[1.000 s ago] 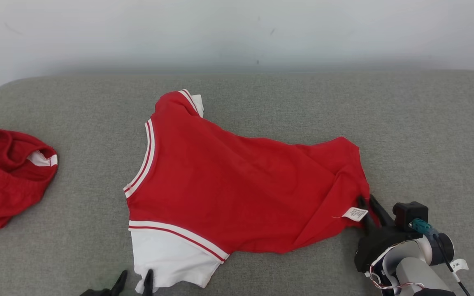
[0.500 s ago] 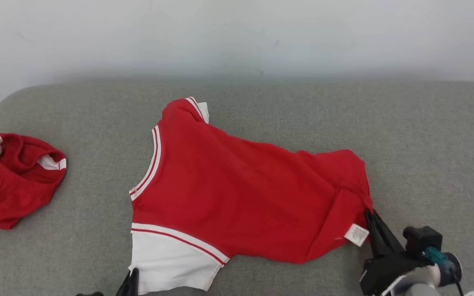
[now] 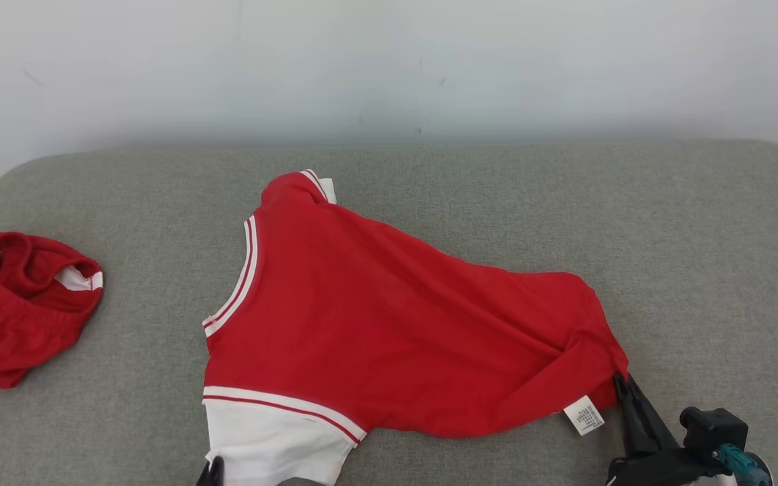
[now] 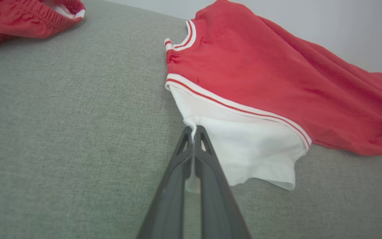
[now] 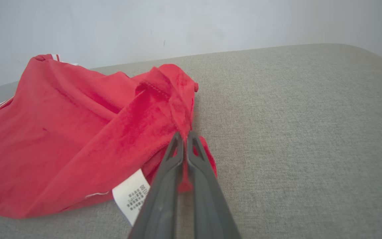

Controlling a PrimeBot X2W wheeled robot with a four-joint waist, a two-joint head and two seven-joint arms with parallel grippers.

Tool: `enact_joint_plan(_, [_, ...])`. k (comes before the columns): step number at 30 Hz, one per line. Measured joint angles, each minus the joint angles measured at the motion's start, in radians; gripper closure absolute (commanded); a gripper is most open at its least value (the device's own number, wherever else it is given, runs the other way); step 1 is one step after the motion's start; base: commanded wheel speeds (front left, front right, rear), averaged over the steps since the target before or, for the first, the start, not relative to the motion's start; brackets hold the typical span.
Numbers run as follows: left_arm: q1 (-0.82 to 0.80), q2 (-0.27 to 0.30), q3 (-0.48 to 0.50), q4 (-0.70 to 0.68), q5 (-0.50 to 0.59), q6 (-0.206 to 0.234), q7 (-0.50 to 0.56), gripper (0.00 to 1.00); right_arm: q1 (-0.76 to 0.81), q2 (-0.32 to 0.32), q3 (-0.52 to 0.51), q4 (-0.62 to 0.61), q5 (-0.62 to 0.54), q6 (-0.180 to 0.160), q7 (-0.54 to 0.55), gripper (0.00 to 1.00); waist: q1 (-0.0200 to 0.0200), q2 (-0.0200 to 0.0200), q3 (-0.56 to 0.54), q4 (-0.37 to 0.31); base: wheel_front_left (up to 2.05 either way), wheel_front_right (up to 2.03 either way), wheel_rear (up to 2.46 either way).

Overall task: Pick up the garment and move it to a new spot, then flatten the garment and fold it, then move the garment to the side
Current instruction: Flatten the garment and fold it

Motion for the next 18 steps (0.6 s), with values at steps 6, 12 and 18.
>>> enact_joint_plan(6, [-0.001,-0.005,-0.010,0.023,-0.002,0.000,0.000,1.00,0.000,0.005,0.008,0.012,0.007,0.000,0.000,0.84,0.0000,-0.0001,-0.014,0.001,0.00,0.00,0.00])
enact_joint_plan(12, [0.003,-0.016,0.049,-0.006,0.030,0.000,0.000,0.00,0.003,0.003,-0.014,-0.015,0.004,0.000,0.000,0.00,0.0000,-0.0001,-0.025,0.001,0.00,0.00,0.00])
enact_joint_plan(18, [0.035,-0.034,0.139,-0.100,0.074,0.000,0.000,0.00,0.052,0.008,-0.052,-0.088,-0.005,0.000,0.000,0.00,0.0000,-0.0001,-0.043,0.000,0.00,0.00,0.00])
